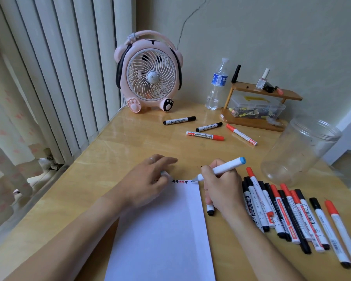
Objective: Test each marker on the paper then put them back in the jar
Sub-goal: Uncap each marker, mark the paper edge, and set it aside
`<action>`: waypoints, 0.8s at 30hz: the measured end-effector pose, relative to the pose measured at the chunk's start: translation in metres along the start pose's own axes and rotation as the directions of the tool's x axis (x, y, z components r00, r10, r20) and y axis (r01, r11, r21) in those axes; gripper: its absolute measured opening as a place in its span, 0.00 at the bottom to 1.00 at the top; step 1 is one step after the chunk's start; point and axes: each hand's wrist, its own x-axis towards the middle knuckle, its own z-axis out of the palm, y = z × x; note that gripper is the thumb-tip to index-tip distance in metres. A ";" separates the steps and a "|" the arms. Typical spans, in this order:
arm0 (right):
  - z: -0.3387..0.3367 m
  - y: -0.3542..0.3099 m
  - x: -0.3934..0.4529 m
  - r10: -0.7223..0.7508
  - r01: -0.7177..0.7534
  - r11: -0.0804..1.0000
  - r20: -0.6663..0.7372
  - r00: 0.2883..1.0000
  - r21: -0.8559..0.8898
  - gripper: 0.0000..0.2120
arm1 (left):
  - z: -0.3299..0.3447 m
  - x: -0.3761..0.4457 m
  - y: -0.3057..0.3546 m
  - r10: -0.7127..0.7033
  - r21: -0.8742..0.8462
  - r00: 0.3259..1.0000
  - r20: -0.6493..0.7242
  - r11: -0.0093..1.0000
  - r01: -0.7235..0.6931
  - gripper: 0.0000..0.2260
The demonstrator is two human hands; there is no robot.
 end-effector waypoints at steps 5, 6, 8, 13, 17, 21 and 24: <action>-0.002 -0.001 -0.006 -0.108 0.106 0.985 0.011 0.994 0.133 0.13 | -0.001 0.002 -0.014 0.097 0.135 0.987 -0.127 0.988 -0.080 0.07; -0.003 -0.002 -0.009 -0.149 0.143 0.976 0.030 0.988 0.166 0.10 | -0.002 0.002 -0.012 0.112 0.125 0.981 -0.161 0.988 -0.092 0.05; -0.004 -0.005 -0.014 -0.207 0.185 0.957 0.079 0.975 0.223 0.07 | -0.004 0.002 -0.006 0.118 0.075 0.968 -0.221 0.992 -0.104 0.03; -0.002 -0.009 -0.020 -0.278 0.232 0.924 0.118 0.953 0.304 0.07 | 0.001 0.001 -0.002 0.125 0.022 0.965 -0.229 0.992 -0.123 0.03; -0.003 -0.008 -0.020 -0.293 0.243 0.925 0.143 0.945 0.291 0.08 | 0.000 -0.001 0.006 0.150 -0.075 0.965 -0.216 0.983 -0.169 0.05; -0.001 -0.006 -0.020 -0.226 0.155 0.951 0.263 0.938 0.267 0.07 | 0.002 -0.005 0.011 0.200 -0.162 0.972 -0.125 0.962 -0.219 0.08; -0.001 -0.005 -0.016 -0.170 0.076 0.943 0.274 0.947 0.323 0.05 | 0.001 -0.007 0.011 0.181 -0.253 0.978 -0.106 0.946 -0.202 0.08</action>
